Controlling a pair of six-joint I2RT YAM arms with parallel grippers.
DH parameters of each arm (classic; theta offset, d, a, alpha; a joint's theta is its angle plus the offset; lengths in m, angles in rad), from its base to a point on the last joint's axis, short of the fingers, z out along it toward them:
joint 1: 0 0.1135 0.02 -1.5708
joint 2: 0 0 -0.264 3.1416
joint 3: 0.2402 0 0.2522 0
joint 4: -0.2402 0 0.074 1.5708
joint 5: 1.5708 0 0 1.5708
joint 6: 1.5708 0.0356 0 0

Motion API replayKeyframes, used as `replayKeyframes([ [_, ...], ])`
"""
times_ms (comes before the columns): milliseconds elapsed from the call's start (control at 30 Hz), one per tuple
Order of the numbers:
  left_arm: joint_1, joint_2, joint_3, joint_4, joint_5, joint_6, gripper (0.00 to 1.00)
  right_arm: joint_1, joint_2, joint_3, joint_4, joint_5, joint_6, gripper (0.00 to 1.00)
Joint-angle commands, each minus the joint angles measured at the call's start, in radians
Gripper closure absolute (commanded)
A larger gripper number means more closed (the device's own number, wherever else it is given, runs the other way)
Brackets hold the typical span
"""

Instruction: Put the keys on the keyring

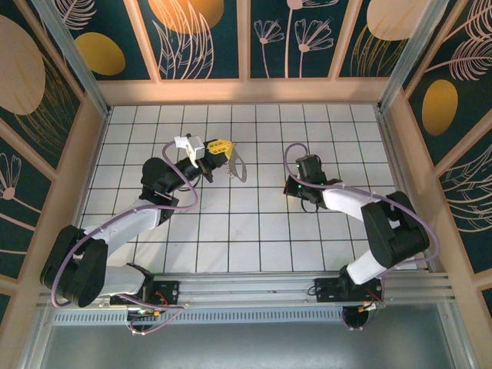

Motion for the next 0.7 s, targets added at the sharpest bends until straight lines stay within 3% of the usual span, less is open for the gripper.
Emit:
replayKeyframes([
  [0, -0.007, -0.016, 0.018, 0.019, 0.021, 0.007, 1.00, -0.013, -0.094, 0.033, 0.035, -0.061, -0.026, 1.00],
  [667, -0.018, -0.013, 0.017, -0.014, 0.047, 0.024, 1.00, -0.054, -0.409, -0.086, 0.397, -0.406, -0.051, 1.00],
])
